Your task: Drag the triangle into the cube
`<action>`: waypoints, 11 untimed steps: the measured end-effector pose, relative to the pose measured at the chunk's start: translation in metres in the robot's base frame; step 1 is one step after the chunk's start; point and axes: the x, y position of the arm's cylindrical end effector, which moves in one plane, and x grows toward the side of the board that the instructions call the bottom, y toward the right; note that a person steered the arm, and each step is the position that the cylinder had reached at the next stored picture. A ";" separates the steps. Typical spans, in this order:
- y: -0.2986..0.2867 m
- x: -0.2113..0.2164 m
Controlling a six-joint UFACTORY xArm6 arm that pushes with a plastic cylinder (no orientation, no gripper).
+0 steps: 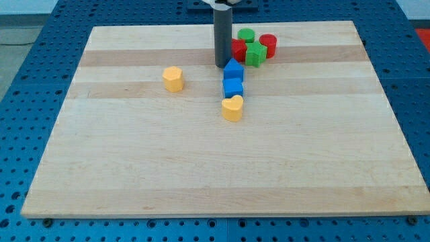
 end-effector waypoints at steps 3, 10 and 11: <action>0.021 0.019; 0.042 0.077; 0.051 0.055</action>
